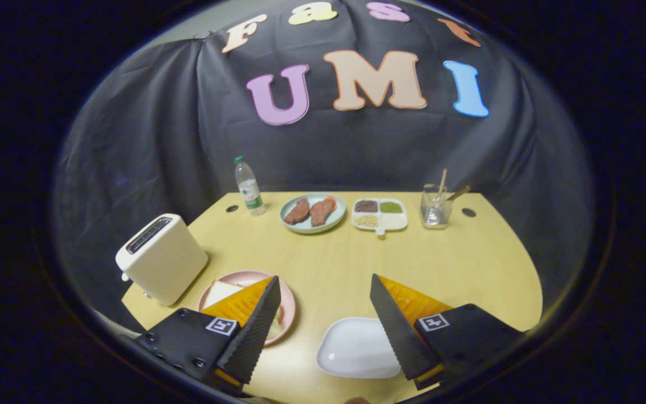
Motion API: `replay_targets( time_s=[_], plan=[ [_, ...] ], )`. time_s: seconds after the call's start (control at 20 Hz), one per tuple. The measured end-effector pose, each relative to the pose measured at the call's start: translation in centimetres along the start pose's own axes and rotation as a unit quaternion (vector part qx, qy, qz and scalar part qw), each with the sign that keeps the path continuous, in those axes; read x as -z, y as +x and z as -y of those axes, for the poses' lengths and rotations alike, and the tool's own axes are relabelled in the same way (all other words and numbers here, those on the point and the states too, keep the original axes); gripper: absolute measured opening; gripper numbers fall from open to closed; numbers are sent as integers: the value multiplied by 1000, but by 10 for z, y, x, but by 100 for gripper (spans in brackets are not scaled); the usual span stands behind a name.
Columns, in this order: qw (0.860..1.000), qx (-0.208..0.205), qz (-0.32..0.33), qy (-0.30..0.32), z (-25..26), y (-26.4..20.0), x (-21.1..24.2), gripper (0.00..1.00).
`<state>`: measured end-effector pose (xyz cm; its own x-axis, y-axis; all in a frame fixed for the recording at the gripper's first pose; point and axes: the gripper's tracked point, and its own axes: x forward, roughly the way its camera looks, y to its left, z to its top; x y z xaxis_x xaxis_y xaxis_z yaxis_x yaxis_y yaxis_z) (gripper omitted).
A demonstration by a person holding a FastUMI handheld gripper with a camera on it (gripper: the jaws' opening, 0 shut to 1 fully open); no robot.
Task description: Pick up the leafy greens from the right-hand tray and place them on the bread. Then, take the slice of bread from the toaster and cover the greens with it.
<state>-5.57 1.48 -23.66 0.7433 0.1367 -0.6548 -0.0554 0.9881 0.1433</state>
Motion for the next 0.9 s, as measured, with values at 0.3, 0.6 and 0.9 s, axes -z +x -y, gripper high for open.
replay_targets(
  time_s=[0.3, 0.6, 0.9],
  plan=[
    [992, 61, 105, -35, 52, -51, -48, 100],
    [975, 97, 194, -53, 62, -88, -94, 100],
    [964, 110, 241, -33, 73, -104, -124, 100]
  ],
)
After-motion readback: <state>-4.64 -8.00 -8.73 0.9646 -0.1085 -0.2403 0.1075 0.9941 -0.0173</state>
